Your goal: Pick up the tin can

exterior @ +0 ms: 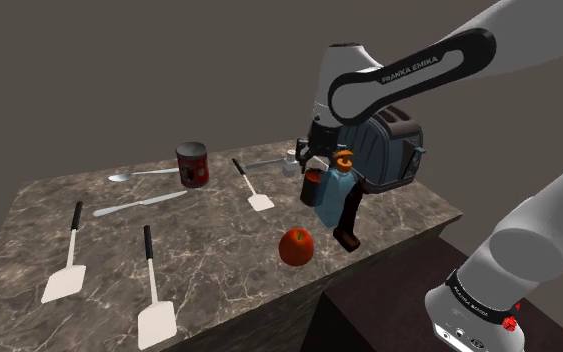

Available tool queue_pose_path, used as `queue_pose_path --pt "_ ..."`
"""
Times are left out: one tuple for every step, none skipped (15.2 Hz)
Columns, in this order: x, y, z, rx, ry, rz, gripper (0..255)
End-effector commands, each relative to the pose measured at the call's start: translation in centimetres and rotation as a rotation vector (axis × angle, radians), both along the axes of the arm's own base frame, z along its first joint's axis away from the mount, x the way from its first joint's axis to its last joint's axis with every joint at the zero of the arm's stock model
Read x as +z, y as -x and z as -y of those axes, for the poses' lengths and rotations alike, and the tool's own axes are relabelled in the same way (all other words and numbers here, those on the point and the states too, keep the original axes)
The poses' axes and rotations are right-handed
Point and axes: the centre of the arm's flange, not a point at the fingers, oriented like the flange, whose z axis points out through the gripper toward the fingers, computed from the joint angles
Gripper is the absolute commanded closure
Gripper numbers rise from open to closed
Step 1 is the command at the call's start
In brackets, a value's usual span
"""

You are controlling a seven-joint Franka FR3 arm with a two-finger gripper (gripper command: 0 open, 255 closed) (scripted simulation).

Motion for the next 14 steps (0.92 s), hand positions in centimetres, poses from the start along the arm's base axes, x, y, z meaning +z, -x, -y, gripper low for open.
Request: queue_pose_path --pt "1.1 0.0 0.0 0.0 0.0 0.0 255" --pt "1.6 0.0 0.0 0.0 0.0 0.0 255" --pt "2.1 0.0 0.0 0.0 0.0 0.0 255" --pt "2.7 0.0 0.0 0.0 0.0 0.0 255" --pt "3.2 0.0 0.0 0.0 0.0 0.0 255" --pt "3.7 0.0 0.0 0.0 0.0 0.0 255" --pt "4.2 0.0 0.0 0.0 0.0 0.0 255" --pt "4.8 0.0 0.0 0.0 0.0 0.0 255" --pt "5.3 0.0 0.0 0.0 0.0 0.0 255" --pt "5.8 0.0 0.0 0.0 0.0 0.0 255" --pt "6.4 0.0 0.0 0.0 0.0 0.0 255" --pt "6.9 0.0 0.0 0.0 0.0 0.0 255" --pt "7.0 0.0 0.0 0.0 0.0 0.0 255" --pt "7.0 0.0 0.0 0.0 0.0 0.0 255"
